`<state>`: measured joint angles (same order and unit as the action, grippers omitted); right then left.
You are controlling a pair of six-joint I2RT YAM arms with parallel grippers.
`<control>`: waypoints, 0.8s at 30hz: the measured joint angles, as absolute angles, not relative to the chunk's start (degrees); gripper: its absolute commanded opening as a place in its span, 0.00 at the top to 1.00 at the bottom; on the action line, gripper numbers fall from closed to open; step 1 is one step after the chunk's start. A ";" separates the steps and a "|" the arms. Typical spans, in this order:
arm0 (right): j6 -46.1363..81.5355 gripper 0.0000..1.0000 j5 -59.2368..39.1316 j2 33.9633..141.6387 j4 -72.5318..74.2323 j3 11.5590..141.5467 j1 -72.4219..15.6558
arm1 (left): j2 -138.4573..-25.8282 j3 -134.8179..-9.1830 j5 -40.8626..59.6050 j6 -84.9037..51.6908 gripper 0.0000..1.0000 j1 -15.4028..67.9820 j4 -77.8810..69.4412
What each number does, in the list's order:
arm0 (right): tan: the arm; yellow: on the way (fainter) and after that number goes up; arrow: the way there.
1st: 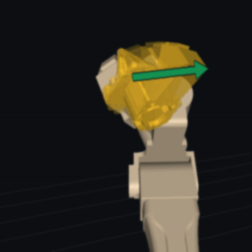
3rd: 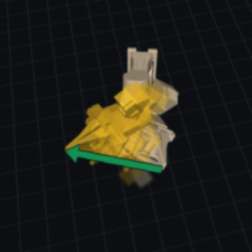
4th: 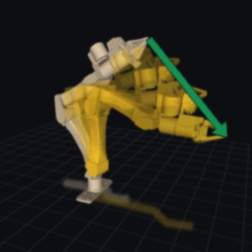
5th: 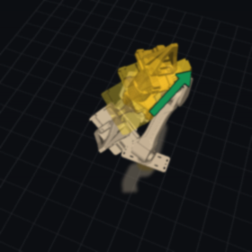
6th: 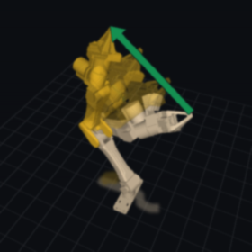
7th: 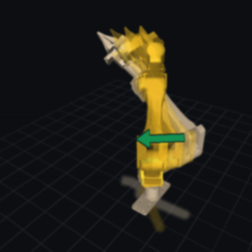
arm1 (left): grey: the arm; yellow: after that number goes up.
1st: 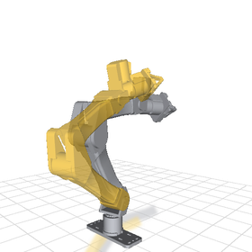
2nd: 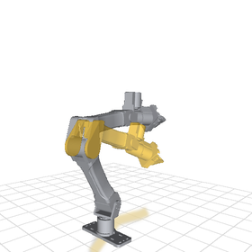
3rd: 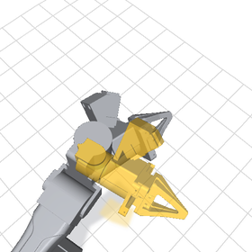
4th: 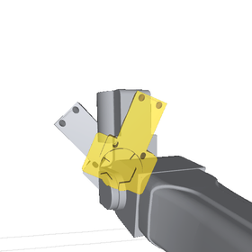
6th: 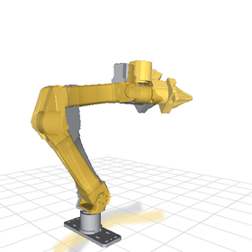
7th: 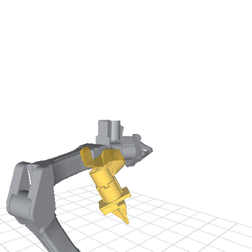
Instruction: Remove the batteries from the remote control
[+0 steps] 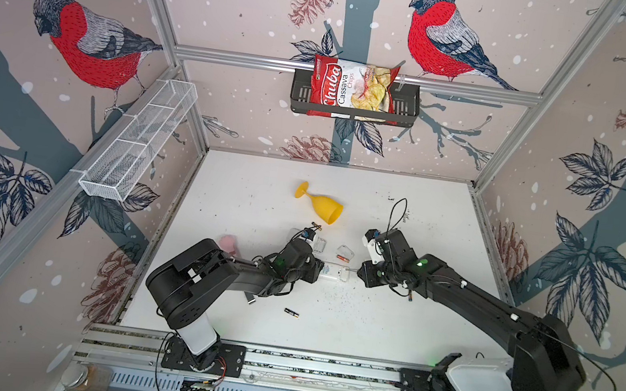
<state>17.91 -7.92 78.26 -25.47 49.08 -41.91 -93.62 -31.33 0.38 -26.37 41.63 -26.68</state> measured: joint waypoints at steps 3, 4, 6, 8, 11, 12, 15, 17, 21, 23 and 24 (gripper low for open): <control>17.89 1.00 -7.92 78.39 -25.47 49.12 -41.80 | -93.60 -31.33 0.38 -26.37 0.49 41.63 -26.68; 17.87 1.00 -7.94 78.41 -25.45 49.21 -41.71 | -93.60 -31.33 0.40 -26.37 0.49 41.63 -26.65; 17.87 1.00 -7.92 78.50 -25.34 49.39 -41.58 | -93.60 -31.35 0.40 -26.37 0.49 41.63 -26.65; 17.82 1.00 -7.92 78.50 -25.34 49.54 -41.50 | -93.60 -31.38 0.49 -26.35 0.49 41.54 -26.55; 17.72 1.00 -7.92 78.24 -25.30 49.63 -40.88 | -93.45 -31.42 0.75 -26.33 0.49 41.45 -26.28; 17.72 1.00 -7.88 78.04 -25.26 49.63 -40.49 | -93.38 -31.44 0.78 -26.28 0.48 41.45 -26.24; 17.72 1.00 -7.86 77.28 -24.25 49.65 -38.85 | -93.03 -31.44 1.08 -26.00 0.43 41.45 -25.74; 17.74 1.00 -7.84 76.71 -23.24 49.71 -37.43 | -92.58 -31.44 1.26 -25.54 0.36 41.45 -24.95; 18.24 1.00 -7.42 74.15 -18.96 48.77 -33.50 | -90.85 -31.03 1.15 -25.50 0.19 41.43 -23.94; 19.84 1.00 -6.11 71.59 -14.55 46.48 -31.16 | -89.41 -30.79 0.54 -25.52 0.03 41.43 -23.14; 20.01 1.00 -5.61 70.39 -12.80 45.28 -30.28 | -88.66 -30.74 -0.05 -25.52 0.03 41.43 -22.83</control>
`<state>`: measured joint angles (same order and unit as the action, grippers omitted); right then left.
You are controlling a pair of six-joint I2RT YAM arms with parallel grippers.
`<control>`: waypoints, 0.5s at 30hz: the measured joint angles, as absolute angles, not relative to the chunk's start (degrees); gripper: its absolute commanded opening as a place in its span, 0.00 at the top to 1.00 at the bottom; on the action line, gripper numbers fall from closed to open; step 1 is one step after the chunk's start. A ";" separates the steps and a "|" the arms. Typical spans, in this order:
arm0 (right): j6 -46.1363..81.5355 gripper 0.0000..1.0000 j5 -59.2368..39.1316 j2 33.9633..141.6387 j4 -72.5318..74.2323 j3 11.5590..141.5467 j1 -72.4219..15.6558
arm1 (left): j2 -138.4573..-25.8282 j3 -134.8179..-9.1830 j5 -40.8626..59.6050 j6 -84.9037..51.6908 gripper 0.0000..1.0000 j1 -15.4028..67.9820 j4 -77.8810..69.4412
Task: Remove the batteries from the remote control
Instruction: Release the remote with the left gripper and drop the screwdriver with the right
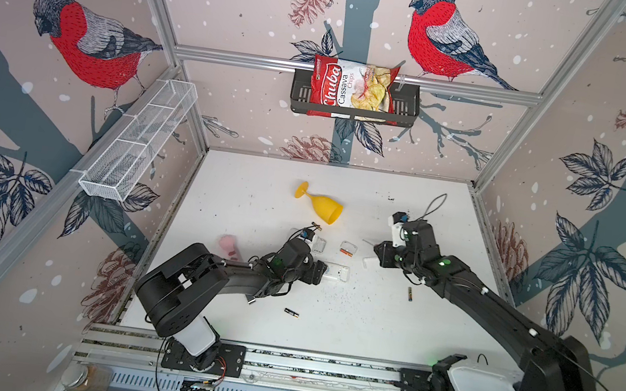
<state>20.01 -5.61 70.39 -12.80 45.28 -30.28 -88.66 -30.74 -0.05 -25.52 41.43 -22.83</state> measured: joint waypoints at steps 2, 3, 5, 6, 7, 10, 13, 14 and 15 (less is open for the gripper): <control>21.69 1.00 -3.44 67.94 -7.79 42.09 -29.17 | -86.50 -30.55 -1.06 -25.65 0.03 41.43 -22.37; 22.76 1.00 -2.76 67.24 -5.87 40.77 -29.04 | -85.36 -30.24 -1.83 -25.65 0.03 41.43 -22.20; 24.12 0.99 -0.51 66.72 -1.85 38.17 -28.62 | -82.83 -29.30 -3.33 -25.67 0.03 41.43 -21.93; 24.32 0.99 0.56 66.72 -0.23 37.15 -28.34 | -81.67 -28.80 -3.95 -25.69 0.03 41.43 -21.58; 24.67 0.98 2.04 66.76 1.80 35.73 -27.90 | -80.40 -28.18 -4.86 -25.69 0.03 41.43 -21.47; 26.02 0.98 5.76 68.12 6.94 32.27 -27.24 | -76.51 -26.35 -7.64 -26.20 0.03 41.43 -21.12; 27.20 0.99 7.97 70.74 11.81 29.45 -27.27 | -73.08 -24.53 -10.70 -26.94 0.03 41.43 -20.99; 27.53 0.98 9.02 71.85 13.65 28.58 -27.27 | -72.12 -23.92 -11.75 -27.09 0.03 41.43 -20.93; 28.14 0.97 9.87 72.90 15.18 27.90 -27.20 | -71.31 -23.40 -12.73 -27.20 0.03 41.43 -20.88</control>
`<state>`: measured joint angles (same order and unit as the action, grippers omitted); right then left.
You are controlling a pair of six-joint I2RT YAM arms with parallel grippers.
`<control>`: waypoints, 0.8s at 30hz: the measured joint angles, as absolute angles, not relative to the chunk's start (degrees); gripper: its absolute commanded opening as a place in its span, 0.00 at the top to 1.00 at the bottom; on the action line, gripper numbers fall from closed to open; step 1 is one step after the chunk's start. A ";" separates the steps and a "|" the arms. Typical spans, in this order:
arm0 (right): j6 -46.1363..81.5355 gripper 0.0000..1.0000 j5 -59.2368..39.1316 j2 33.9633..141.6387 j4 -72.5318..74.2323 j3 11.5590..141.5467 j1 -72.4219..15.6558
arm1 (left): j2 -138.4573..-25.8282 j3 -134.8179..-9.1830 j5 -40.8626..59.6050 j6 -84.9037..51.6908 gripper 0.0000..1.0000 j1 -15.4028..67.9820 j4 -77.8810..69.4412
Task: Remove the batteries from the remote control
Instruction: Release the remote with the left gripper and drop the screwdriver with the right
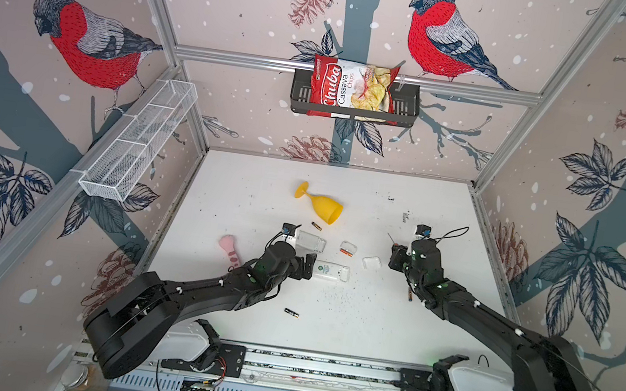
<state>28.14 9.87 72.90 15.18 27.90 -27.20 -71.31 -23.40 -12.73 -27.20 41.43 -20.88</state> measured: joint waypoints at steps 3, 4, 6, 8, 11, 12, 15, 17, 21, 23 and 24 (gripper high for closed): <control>28.86 0.95 12.14 76.14 19.07 26.41 -26.94 | -69.28 -21.74 -15.57 -27.53 0.03 41.43 -21.10; 28.86 0.93 12.58 77.32 20.14 26.39 -26.81 | -68.82 -21.17 -16.51 -27.64 0.03 41.43 -21.28; 29.02 0.93 12.78 79.94 22.28 26.76 -26.44 | -68.14 -20.34 -18.02 -27.66 0.03 41.43 -21.58; 29.21 0.91 12.38 83.15 23.51 27.86 -26.06 | -67.68 -19.84 -19.49 -27.94 0.03 41.43 -21.61; 29.91 0.87 10.74 86.83 25.08 29.04 -25.85 | -67.13 -19.46 -21.10 -28.32 0.03 41.43 -21.65; 29.93 0.85 10.37 87.64 25.76 29.39 -25.85 | -66.92 -19.31 -21.47 -28.36 0.03 41.43 -21.63; 30.11 0.78 9.06 89.34 27.64 29.95 -25.71 | -66.00 -18.87 -22.76 -28.58 0.03 41.43 -21.63; 30.20 0.75 8.21 89.76 28.08 29.98 -25.67 | -65.41 -18.63 -23.51 -28.69 0.03 41.43 -21.63; 30.33 0.70 6.55 90.48 26.39 29.95 -25.50 | -64.97 -18.24 -24.49 -28.80 0.03 41.43 -21.67; 30.35 0.67 6.13 90.70 25.89 29.98 -25.47 | -64.97 -18.13 -24.69 -29.19 0.03 41.43 -21.69; 30.35 0.67 5.78 90.78 25.58 30.00 -25.47 | -64.97 -18.13 -24.84 -29.21 0.03 41.43 -21.69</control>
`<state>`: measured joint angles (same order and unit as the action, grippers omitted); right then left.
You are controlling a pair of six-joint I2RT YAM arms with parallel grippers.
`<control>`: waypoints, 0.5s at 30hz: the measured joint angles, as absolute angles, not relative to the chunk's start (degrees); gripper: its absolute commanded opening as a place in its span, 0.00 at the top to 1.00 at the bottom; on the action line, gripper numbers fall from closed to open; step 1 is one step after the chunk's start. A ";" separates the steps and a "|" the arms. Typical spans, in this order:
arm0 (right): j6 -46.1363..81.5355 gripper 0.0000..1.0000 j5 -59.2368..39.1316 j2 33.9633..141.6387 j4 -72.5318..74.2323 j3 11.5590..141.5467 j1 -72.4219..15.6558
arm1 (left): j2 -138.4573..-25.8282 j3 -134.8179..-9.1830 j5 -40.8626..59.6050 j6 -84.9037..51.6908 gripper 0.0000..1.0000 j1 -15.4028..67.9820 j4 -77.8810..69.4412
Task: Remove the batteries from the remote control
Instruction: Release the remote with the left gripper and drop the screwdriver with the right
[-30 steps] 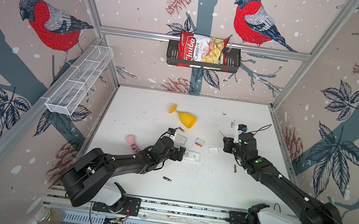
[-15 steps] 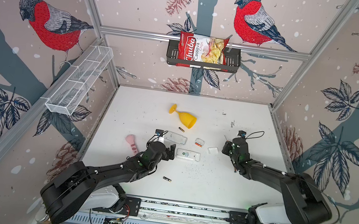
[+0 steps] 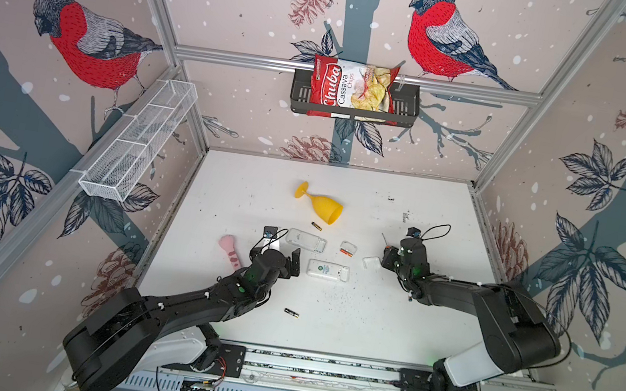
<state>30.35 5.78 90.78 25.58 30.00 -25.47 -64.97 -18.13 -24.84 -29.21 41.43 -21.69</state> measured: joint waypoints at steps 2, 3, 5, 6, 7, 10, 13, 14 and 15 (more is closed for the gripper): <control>30.35 0.64 5.54 90.89 24.95 30.00 -25.47 | -64.97 -18.09 -25.12 -29.76 0.03 41.43 -21.78; 30.37 0.62 5.54 90.91 24.91 30.00 -25.45 | -64.93 -18.04 -25.28 -29.76 0.03 41.43 -21.80; 30.37 0.60 5.45 90.89 24.86 30.00 -25.43 | -64.62 -17.98 -25.50 -29.80 0.03 41.43 -21.80; 30.37 0.59 5.32 90.89 24.80 30.04 -25.43 | -64.47 -17.98 -25.56 -29.82 0.03 41.43 -21.82; 30.37 0.59 5.28 90.87 24.80 30.04 -25.43 | -64.23 -17.98 -25.69 -29.87 0.03 41.43 -21.85; 30.37 0.58 4.82 90.28 24.73 30.04 -25.45 | -63.48 -18.09 -26.15 -29.98 0.03 41.43 -21.85; 30.37 0.57 4.67 88.84 24.45 30.04 -25.45 | -62.39 -18.70 -27.40 -29.98 0.03 41.41 -21.82; 30.37 0.57 4.67 88.12 24.34 30.04 -25.45 | -62.02 -19.03 -27.90 -29.98 0.03 41.41 -21.85; 30.37 0.57 4.69 87.44 24.32 30.06 -25.45 | -61.67 -19.35 -28.60 -29.95 0.03 41.41 -21.89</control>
